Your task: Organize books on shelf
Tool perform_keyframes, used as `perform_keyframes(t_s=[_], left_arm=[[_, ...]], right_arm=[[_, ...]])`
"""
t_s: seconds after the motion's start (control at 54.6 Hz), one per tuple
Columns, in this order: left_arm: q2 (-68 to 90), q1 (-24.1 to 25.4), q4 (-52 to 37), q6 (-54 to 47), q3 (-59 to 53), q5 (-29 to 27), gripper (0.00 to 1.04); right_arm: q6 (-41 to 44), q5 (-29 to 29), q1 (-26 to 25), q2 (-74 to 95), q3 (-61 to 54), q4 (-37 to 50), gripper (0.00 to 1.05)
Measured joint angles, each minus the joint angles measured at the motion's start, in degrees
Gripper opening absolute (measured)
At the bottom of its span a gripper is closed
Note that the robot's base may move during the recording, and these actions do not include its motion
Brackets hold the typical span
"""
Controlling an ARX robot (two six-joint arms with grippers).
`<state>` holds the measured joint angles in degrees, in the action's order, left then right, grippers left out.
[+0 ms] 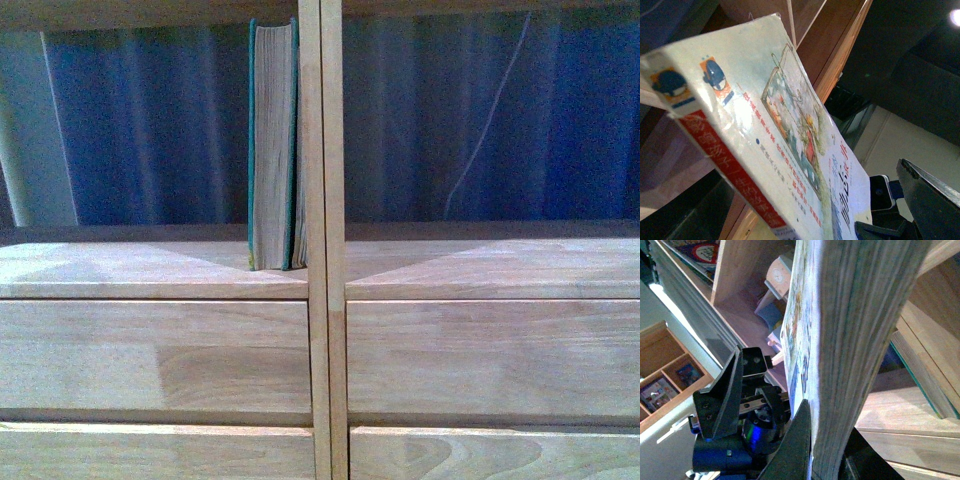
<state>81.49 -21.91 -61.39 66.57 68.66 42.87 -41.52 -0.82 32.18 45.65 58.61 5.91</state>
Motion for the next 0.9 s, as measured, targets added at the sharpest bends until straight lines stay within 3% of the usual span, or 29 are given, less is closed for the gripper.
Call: perform_keyframes(t_s=[0.165, 0.733, 0.898], left_arm=[[0.3, 0.0, -0.1, -0.3, 0.0, -1.0, 0.97], [0.0, 0.0, 6.0, -3.7, 0.0, -3.9, 0.18], [-0.9, 0.0, 6.3, -2.8, 0.1, -3.7, 0.07]], right_arm=[[0.2, -0.2, 0.2, 0.0, -0.2, 0.0, 0.07], [0.8, 0.7, -0.6, 0.7, -0.2, 0.2, 0.07], [1.1, 1.5, -1.6, 0.9, -0.5, 0.2, 0.32]])
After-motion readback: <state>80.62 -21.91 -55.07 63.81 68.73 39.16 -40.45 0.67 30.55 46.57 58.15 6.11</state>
